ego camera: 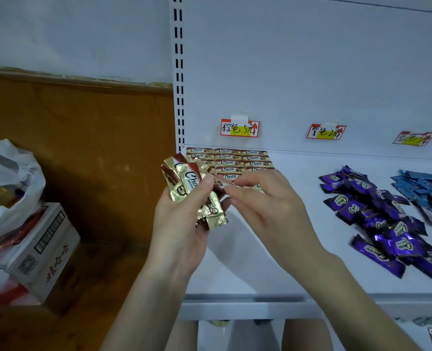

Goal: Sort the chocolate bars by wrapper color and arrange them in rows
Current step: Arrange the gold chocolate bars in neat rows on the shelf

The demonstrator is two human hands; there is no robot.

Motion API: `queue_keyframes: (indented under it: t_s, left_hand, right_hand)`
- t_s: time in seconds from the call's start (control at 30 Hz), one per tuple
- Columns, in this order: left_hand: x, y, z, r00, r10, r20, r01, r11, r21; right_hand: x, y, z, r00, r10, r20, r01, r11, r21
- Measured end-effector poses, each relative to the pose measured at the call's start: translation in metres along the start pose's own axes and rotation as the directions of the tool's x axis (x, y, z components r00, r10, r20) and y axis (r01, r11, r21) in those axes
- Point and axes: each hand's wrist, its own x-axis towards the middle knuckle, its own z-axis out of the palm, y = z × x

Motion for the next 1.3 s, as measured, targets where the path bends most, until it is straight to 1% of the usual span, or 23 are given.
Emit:
queue_keyframes:
  t_s: [0.1, 0.13, 0.17, 0.23, 0.27, 0.4, 0.47, 0.53, 0.6, 0.63, 0.7, 0.73, 0.8, 0.83, 0.87, 0.93, 1.0, 1.03, 1.1, 1.13, 1.2, 1.23, 1.3]
  left_hand:
    - [-0.002, 0.001, 0.001, 1.000, 0.004, 0.005, -0.004, 1.000, -0.003]
    - [-0.002, 0.002, 0.002, 1.000, 0.010, 0.009, -0.010, 1.000, 0.004]
    - [-0.002, 0.002, 0.002, 1.000, 0.016, 0.007, -0.016, 1.000, 0.010]
    - [-0.001, 0.003, 0.002, 0.999, 0.024, -0.023, -0.024, 1.000, 0.005]
    - [0.000, 0.003, 0.003, 0.999, 0.026, -0.043, -0.027, 1.000, -0.001]
    - [0.001, 0.002, 0.005, 0.996, 0.048, -0.077, -0.047, 0.999, 0.009]
    - [0.001, 0.000, 0.006, 0.995, 0.058, -0.086, -0.057, 0.998, 0.010]
    - [0.002, -0.002, 0.005, 0.994, 0.067, -0.087, -0.066, 0.998, 0.020]
    - [0.002, -0.004, 0.003, 0.994, 0.076, -0.072, -0.072, 0.995, 0.063]
    - [0.002, -0.006, 0.002, 0.995, 0.078, -0.058, -0.072, 0.993, 0.094]
    - [0.000, -0.011, 0.002, 0.997, 0.073, -0.028, -0.068, 0.987, 0.143]
    - [-0.001, -0.013, 0.003, 0.998, 0.069, -0.015, -0.066, 0.985, 0.158]
    - [-0.003, -0.017, 0.004, 0.998, 0.067, 0.003, -0.067, 0.982, 0.177]
    - [-0.003, -0.018, 0.004, 0.997, 0.070, 0.009, -0.071, 0.981, 0.181]
    - [-0.003, -0.017, 0.003, 0.997, 0.074, 0.015, -0.075, 0.980, 0.185]
    - [-0.002, -0.014, 0.001, 0.997, 0.074, 0.020, -0.076, 0.975, 0.207]
    - [0.000, -0.010, -0.002, 0.997, 0.066, 0.033, -0.072, 0.970, 0.233]
    - [0.001, -0.009, -0.002, 0.997, 0.062, 0.045, -0.072, 0.966, 0.248]
    - [0.003, -0.010, -0.001, 0.997, 0.065, 0.041, -0.073, 0.957, 0.279]
    - [0.004, -0.011, -0.001, 0.997, 0.074, 0.017, -0.076, 0.956, 0.283]
    - [0.007, -0.013, 0.000, 0.995, 0.094, -0.043, -0.079, 0.961, 0.266]
    - [0.007, -0.014, 0.000, 0.993, 0.100, -0.067, -0.080, 0.964, 0.253]
    - [0.008, -0.015, -0.001, 0.991, 0.103, -0.090, -0.080, 0.970, 0.229]
  right_hand:
    - [0.001, 0.009, -0.001, 0.998, 0.001, 0.060, -0.006, 0.997, 0.078]
    - [0.001, 0.011, -0.002, 0.996, 0.020, 0.087, -0.032, 0.990, 0.139]
    - [0.002, 0.011, -0.004, 0.990, 0.069, 0.120, -0.095, 0.970, 0.222]
    - [0.006, 0.010, -0.011, 0.953, 0.223, 0.203, -0.286, 0.883, 0.372]
    - [0.007, 0.009, -0.015, 0.928, 0.285, 0.240, -0.362, 0.839, 0.407]
    - [0.010, 0.006, -0.021, 0.839, 0.428, 0.335, -0.542, 0.705, 0.458]
    - [0.009, 0.004, -0.020, 0.780, 0.526, 0.341, -0.622, 0.584, 0.522]
    - [0.008, 0.001, -0.019, 0.733, 0.584, 0.349, -0.658, 0.477, 0.582]
    - [0.008, -0.001, -0.017, 0.701, 0.626, 0.342, -0.661, 0.391, 0.641]
    - [0.009, -0.001, -0.016, 0.674, 0.659, 0.334, -0.660, 0.334, 0.673]
    - [0.013, 0.000, -0.015, 0.596, 0.729, 0.338, -0.669, 0.218, 0.710]
    - [0.014, 0.000, -0.013, 0.567, 0.746, 0.350, -0.680, 0.183, 0.710]
    - [0.017, 0.001, -0.010, 0.551, 0.748, 0.370, -0.695, 0.166, 0.699]
    - [0.018, 0.002, -0.009, 0.561, 0.735, 0.380, -0.697, 0.171, 0.697]
    - [0.020, 0.004, -0.010, 0.586, 0.706, 0.397, -0.696, 0.188, 0.693]
    - [0.025, 0.011, -0.016, 0.657, 0.589, 0.470, -0.709, 0.271, 0.652]
    - [0.030, 0.018, -0.024, 0.707, 0.431, 0.561, -0.707, 0.415, 0.572]
    - [0.033, 0.021, -0.027, 0.719, 0.362, 0.593, -0.688, 0.490, 0.535]
    - [0.037, 0.022, -0.028, 0.741, 0.289, 0.606, -0.625, 0.626, 0.467]
    - [0.037, 0.020, -0.027, 0.768, 0.287, 0.572, -0.581, 0.689, 0.434]
    - [0.033, 0.016, -0.025, 0.850, 0.289, 0.441, -0.459, 0.817, 0.349]
    - [0.029, 0.014, -0.024, 0.892, 0.259, 0.370, -0.376, 0.881, 0.289]
    - [0.019, 0.013, -0.020, 0.948, 0.122, 0.294, -0.182, 0.965, 0.187]
